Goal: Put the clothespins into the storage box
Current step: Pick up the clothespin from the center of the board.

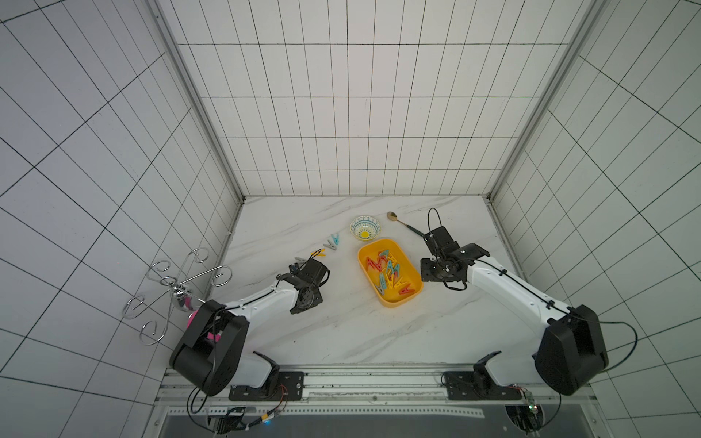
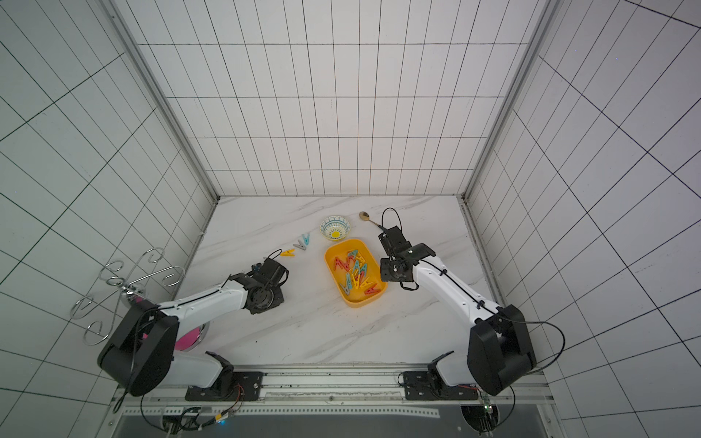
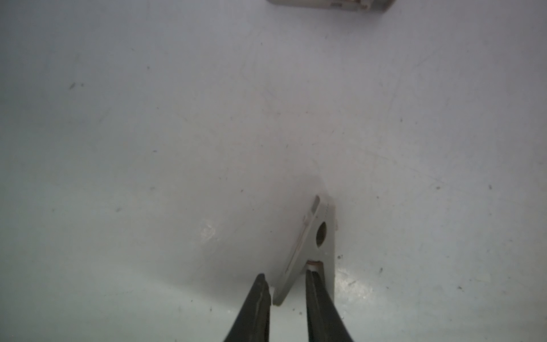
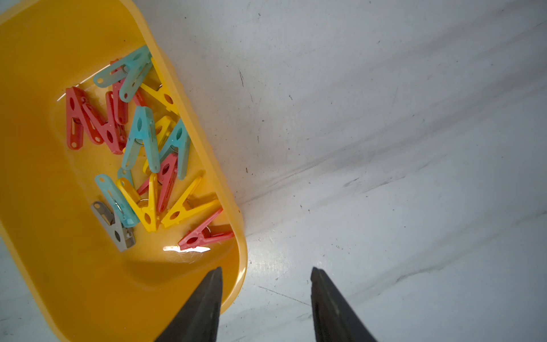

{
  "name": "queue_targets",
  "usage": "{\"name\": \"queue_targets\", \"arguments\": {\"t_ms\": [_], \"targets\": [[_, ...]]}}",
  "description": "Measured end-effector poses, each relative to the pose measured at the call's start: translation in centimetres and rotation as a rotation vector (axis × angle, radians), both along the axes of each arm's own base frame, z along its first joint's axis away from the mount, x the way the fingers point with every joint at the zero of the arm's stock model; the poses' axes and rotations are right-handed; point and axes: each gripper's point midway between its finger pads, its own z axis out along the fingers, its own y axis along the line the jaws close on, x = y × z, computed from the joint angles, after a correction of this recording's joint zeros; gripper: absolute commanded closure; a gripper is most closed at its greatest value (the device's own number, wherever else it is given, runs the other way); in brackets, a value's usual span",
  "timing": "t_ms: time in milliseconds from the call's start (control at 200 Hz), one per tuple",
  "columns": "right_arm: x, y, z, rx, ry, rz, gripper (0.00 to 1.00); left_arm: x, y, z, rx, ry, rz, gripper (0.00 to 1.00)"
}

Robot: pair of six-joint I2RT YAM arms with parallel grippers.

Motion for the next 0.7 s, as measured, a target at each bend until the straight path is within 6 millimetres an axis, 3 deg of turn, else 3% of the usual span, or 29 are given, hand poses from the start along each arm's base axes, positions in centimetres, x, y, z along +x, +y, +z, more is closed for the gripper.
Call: {"name": "queue_targets", "arguments": {"t_ms": [505, 705], "targets": [[0.0, 0.0, 0.0, -0.001, 0.000, -0.003, 0.48, 0.7, -0.6, -0.4, -0.021, -0.012, -0.015, 0.91], [0.0, 0.4, -1.1, -0.012, 0.036, 0.026, 0.47, 1.0, -1.7, 1.8, -0.089, -0.063, -0.034, 0.91]]}}
